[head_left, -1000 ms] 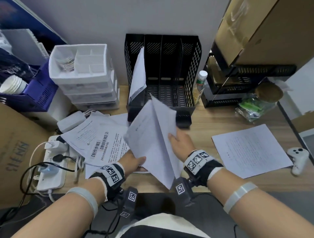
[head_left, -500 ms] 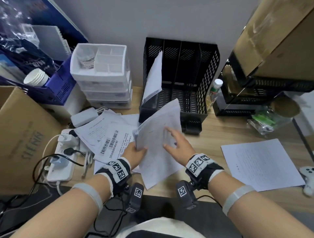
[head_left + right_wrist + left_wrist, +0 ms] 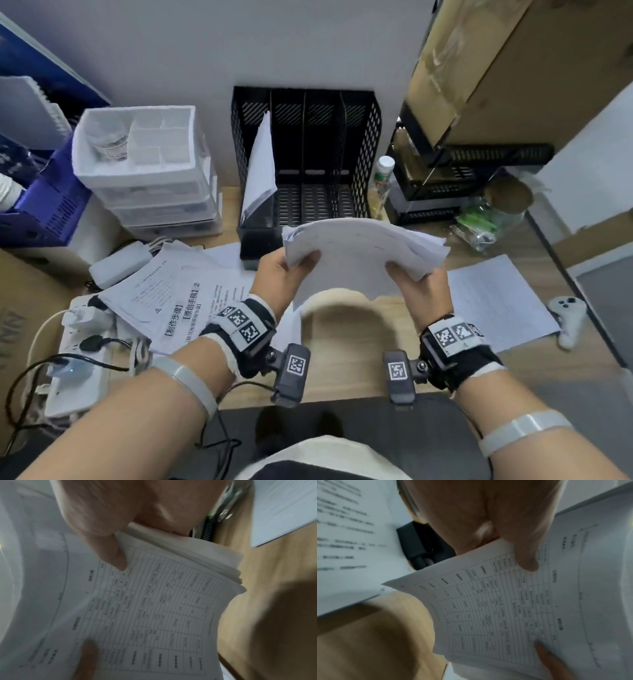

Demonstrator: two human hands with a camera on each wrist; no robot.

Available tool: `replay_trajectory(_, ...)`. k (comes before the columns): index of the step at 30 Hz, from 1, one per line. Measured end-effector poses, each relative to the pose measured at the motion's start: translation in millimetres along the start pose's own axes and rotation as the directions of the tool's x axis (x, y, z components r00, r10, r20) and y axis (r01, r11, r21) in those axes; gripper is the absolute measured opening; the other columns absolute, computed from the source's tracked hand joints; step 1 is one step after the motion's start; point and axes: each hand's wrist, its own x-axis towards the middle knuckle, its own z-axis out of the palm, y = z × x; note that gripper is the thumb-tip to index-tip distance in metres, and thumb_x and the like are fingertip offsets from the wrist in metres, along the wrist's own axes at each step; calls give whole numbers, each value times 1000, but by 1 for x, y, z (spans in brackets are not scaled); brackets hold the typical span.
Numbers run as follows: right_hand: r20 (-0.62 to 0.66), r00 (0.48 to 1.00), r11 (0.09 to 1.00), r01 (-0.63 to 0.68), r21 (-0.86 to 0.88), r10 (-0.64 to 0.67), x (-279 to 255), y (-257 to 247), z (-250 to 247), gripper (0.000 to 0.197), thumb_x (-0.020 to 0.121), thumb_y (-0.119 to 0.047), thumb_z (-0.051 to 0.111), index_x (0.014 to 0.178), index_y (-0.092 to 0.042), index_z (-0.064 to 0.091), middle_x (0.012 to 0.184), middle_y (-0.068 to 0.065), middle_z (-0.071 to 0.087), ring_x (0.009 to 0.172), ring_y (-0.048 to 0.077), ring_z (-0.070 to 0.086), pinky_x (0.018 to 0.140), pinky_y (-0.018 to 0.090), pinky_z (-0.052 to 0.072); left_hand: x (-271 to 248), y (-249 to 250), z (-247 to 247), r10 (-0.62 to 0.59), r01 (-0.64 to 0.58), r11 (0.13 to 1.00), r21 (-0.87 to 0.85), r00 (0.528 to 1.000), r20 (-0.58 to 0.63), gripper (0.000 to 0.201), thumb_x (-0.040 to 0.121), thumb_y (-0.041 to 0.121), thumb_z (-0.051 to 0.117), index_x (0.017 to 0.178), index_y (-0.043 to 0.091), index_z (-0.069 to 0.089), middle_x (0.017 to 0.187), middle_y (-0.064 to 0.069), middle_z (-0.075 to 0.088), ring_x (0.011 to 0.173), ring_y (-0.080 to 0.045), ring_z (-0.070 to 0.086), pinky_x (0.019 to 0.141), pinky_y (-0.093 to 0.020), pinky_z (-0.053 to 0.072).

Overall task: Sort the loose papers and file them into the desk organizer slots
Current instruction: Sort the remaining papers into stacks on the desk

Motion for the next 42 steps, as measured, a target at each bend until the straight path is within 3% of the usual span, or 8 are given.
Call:
replay_trajectory(7,-105,976,981,-183,63,189,-3,35,-21,19,82,-7,70,87,-23,64,89,-2,69,82,9,63,74,27,51,6,-21,30,-15,14,1000,16,998,64,45,80,61,72,102,22,78,106,-12,77,99,-26,70,97,-57,53)
replay_trajectory(10,-89,977,976,-183,115,193,0,36,-32,31,83,2,63,93,-28,62,94,-2,68,85,10,63,70,15,50,11,-16,36,-8,15,998,-59,993,120,40,82,46,77,112,20,75,109,-4,78,108,-26,71,99,-50,55)
replay_trajectory(15,-132,936,944,-329,12,327,5,48,-33,23,80,-4,60,74,-26,62,74,-1,63,76,23,58,62,29,45,12,-23,48,-25,30,999,-17,976,214,36,74,37,84,108,31,75,111,0,76,107,-17,70,95,-38,55)
replay_trajectory(19,-86,969,973,-229,20,230,7,45,-37,15,70,-7,56,69,-21,62,73,6,59,70,22,52,64,36,42,16,-28,54,-64,67,998,-3,974,216,33,78,34,80,110,30,75,110,1,77,108,-19,69,97,-41,55)
replay_trajectory(24,-1,972,971,-236,-34,236,20,61,-42,30,71,-6,65,98,-19,65,96,1,68,93,26,65,75,41,53,18,-37,59,-82,89,996,-26,975,206,35,87,37,72,119,26,70,116,0,75,114,-21,67,98,-39,53)
replay_trajectory(31,35,971,969,-231,-82,235,27,57,-33,31,84,-3,65,100,-29,67,90,-11,68,87,7,63,72,13,46,13,-46,48,-213,244,966,-80,936,281,51,81,37,80,127,19,67,124,-8,72,120,-29,66,106,-48,49)
replay_trajectory(35,144,979,990,-139,-37,143,32,37,-3,30,85,4,59,85,-26,62,77,-9,62,73,6,57,57,4,42,6,-51,26,-322,333,939,-82,939,123,40,82,33,80,117,18,69,117,-8,75,113,-29,69,103,-54,51)
replay_trajectory(42,399,910,985,50,167,-114,43,-16,75,35,86,7,59,93,-26,67,85,-10,70,82,1,58,77,21,48,-26,-52,-57,-359,358,933,-36,925,-126,15,89,22,74,102,16,72,100,-1,80,96,-20,75,96,-46,57)
